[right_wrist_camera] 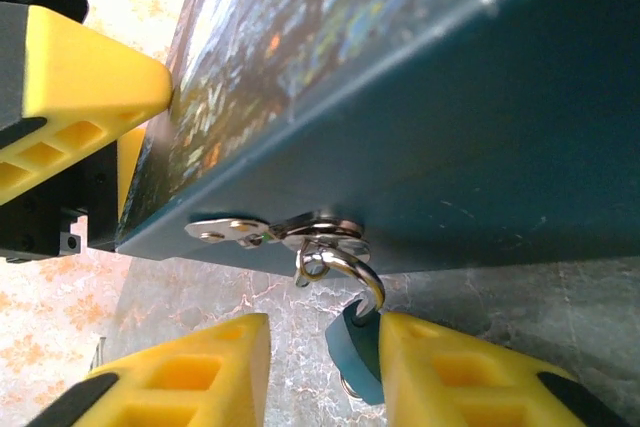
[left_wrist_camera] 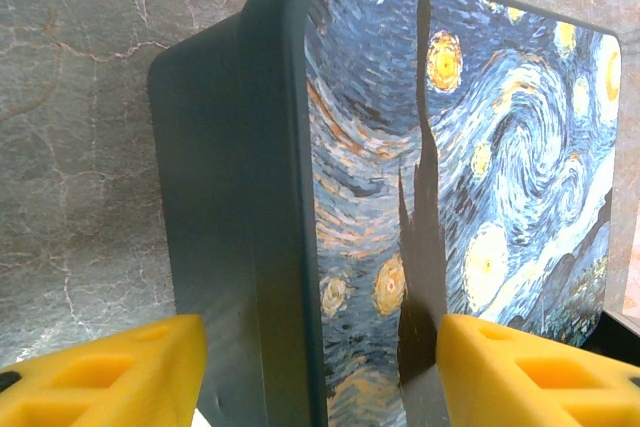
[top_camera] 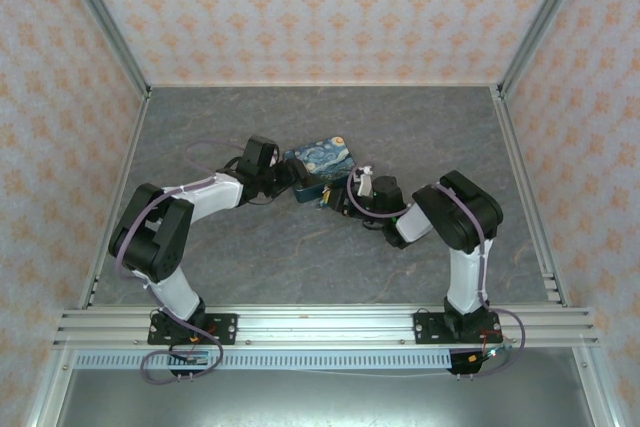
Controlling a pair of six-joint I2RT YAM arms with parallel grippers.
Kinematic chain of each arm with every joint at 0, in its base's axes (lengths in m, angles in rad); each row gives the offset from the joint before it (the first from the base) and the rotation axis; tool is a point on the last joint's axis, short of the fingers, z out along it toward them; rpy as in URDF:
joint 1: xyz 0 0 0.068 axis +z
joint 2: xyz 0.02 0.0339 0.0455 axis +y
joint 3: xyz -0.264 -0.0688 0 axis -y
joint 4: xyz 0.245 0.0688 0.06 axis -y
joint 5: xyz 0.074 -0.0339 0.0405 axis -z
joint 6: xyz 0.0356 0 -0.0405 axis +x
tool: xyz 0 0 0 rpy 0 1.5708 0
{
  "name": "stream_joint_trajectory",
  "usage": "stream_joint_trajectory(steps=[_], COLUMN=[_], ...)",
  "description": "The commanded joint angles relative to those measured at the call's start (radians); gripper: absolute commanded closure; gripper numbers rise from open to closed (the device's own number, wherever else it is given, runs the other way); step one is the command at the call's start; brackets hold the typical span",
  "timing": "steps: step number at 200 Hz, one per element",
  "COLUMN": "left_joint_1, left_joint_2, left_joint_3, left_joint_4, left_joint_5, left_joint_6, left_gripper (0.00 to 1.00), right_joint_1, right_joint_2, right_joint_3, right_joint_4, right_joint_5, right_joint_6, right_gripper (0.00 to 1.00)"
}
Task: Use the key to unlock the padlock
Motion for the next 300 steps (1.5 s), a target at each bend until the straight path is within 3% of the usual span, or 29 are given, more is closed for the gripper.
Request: stream_joint_trajectory(steps=[1,28,76,116,246,300], left_joint_1=[-0.019,-0.020,-0.019,-0.019,-0.019,-0.019], left_joint_2=[0.022,0.022,0.015,0.016,0.017,0.014], left_joint_3=[-0.042,-0.040,-0.039,-0.035,-0.033,-0.044], left_joint_4=[-0.108,-0.112,-0.117,-0.121,-0.131,-0.129], left_joint_5=[-0.038,-0.038,-0.040,-0.037,-0.047,-0.052], left_joint_6=[-0.001,0.000,0.000,0.000,0.001,0.004], left_gripper=[0.38,0.38,0.38,0.38,0.38,0.38], right_joint_1=[0.006,0.006,0.004,0.003,-0.010,-0.032], right_joint_2=[-0.035,-0.029,-0.026,0.011,0.011,-0.018], right_joint_3=[-0.010,0.011,0.018,0.049,0.019,-0.014], right_joint_4=[-0.015,-0.027,-0.068,-0.030,-0.006,0.060], right_joint_5=[0.019,0.018,0.060,0.023,0.040,0.062], right_joint_6=[-0.026,-0.019,-0.025,-0.013,0.004,0.053], right_gripper=[0.78,0.79,0.65,0.66,0.95,1.00])
